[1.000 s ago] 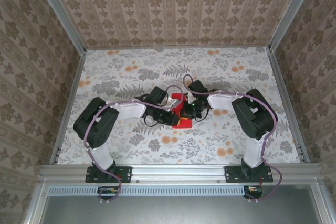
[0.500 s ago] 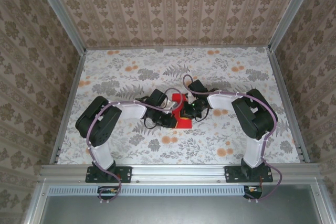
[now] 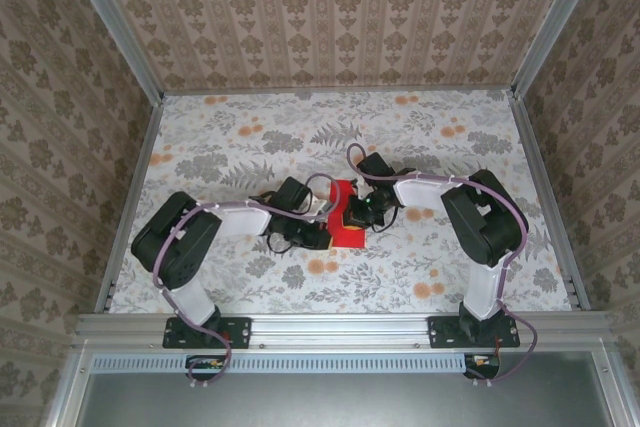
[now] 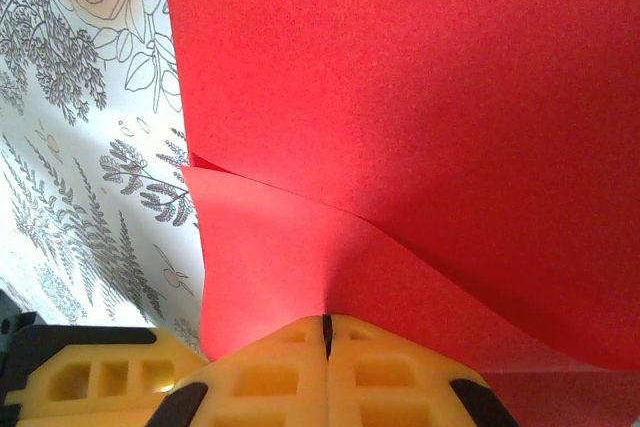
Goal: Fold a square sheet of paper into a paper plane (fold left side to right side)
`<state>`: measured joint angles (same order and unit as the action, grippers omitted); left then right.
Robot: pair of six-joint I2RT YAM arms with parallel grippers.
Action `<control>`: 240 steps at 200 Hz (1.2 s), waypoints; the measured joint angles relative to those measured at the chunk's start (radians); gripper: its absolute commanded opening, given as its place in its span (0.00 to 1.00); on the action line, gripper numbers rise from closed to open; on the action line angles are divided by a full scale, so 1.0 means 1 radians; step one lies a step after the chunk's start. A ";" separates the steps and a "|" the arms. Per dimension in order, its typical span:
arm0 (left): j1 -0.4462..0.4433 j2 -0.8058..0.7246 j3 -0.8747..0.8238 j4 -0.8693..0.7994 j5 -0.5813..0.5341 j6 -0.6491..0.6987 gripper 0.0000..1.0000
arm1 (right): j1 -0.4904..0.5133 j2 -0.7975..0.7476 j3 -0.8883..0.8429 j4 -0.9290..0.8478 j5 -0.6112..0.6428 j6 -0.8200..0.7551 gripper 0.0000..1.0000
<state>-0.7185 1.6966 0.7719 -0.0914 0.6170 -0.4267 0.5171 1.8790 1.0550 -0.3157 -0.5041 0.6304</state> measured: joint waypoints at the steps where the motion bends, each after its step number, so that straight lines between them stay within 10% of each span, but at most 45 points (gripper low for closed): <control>1: 0.000 -0.002 0.000 -0.001 0.000 0.000 0.02 | 0.000 0.000 0.000 0.000 0.000 0.000 0.02; 105: 0.012 0.046 0.075 -0.023 0.000 0.002 0.12 | 0.000 0.002 0.005 -0.006 0.000 0.000 0.02; 240: -0.034 0.063 0.103 -0.080 -0.104 0.026 0.01 | 0.026 -0.064 0.005 -0.028 -0.001 -0.056 0.00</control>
<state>-0.7525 1.7599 0.8753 -0.1719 0.5133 -0.4004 0.5434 1.8145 1.0595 -0.3439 -0.5049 0.5747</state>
